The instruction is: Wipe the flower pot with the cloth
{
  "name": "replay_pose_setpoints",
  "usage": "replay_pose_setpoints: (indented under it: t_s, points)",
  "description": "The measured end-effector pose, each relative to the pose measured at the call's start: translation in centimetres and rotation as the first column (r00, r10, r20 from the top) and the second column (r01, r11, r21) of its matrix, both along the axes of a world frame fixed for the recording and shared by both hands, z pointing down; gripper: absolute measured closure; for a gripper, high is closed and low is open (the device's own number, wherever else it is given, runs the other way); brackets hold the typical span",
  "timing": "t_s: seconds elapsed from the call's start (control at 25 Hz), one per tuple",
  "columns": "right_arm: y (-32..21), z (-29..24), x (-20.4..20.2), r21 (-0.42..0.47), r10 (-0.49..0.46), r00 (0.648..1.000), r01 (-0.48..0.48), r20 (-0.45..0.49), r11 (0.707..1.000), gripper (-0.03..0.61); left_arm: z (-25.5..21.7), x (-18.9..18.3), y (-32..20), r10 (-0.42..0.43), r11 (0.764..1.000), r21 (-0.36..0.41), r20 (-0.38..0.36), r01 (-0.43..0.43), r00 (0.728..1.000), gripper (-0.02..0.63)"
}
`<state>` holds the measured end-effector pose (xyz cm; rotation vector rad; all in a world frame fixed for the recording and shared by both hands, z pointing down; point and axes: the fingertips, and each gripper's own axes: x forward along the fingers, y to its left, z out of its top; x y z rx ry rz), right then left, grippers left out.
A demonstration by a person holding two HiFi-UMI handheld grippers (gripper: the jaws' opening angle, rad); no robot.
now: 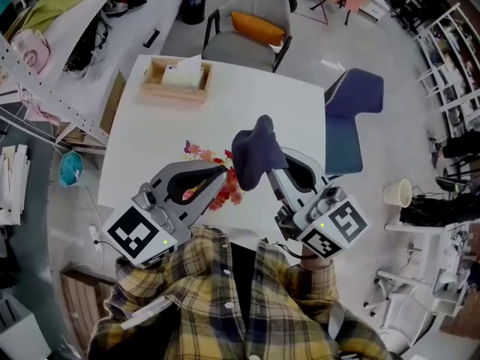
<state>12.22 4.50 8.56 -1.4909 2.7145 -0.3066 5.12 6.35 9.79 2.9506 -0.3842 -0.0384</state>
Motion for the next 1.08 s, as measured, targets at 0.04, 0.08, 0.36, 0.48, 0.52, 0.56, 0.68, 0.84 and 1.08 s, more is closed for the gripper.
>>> replay_pose_setpoints:
  t_s: [0.04,0.08,0.36,0.48,0.52,0.56,0.68,0.84,1.08]
  points:
    - [0.0,0.0,-0.1,-0.004,-0.001,1.000,0.001,0.003,1.000,0.566,-0.1,0.0,0.0,0.000,1.000,0.001,0.004,0.000,1.000,0.604]
    - [-0.1,0.1,-0.2,-0.008,-0.002,1.000,0.002,0.005,1.000,0.566,-0.1,0.0,0.0,-0.001,1.000,0.001,0.007,0.001,1.000,0.604]
    - [-1.3,0.9,-1.3,-0.030,-0.014,1.000,0.014,-0.001,0.999,0.566,0.2,-0.5,-1.7,-0.028,1.000,-0.007,0.014,0.029,0.999,0.604]
    - [-1.4,1.2,-1.7,-0.037,-0.016,1.000,0.016,-0.004,0.999,0.566,0.6,-0.6,-1.9,-0.028,1.000,-0.008,0.020,0.028,0.999,0.604]
    - [-1.3,1.2,-1.8,-0.037,-0.015,1.000,0.015,-0.006,0.999,0.566,0.6,-0.6,-1.9,-0.029,1.000,-0.006,0.022,0.029,0.999,0.604]
    - [-1.3,1.3,-1.9,-0.039,-0.014,1.000,0.014,-0.006,0.999,0.566,0.7,-0.6,-1.9,-0.031,1.000,-0.003,0.028,0.031,0.999,0.604]
    - [-1.3,1.6,-1.9,-0.049,-0.009,1.000,0.008,-0.005,0.999,0.566,1.3,-0.3,-2.0,-0.027,1.000,-0.001,0.054,0.027,0.998,0.604]
    - [-1.4,1.8,-1.7,-0.058,-0.002,1.000,0.001,-0.006,0.998,0.566,1.4,-0.1,-2.1,-0.011,1.000,-0.010,0.047,0.012,0.999,0.604]
    - [-1.0,2.0,-1.6,-0.067,0.010,1.000,-0.010,0.003,0.998,0.566,1.5,0.0,-1.8,-0.008,1.000,-0.021,0.042,0.008,0.999,0.604]
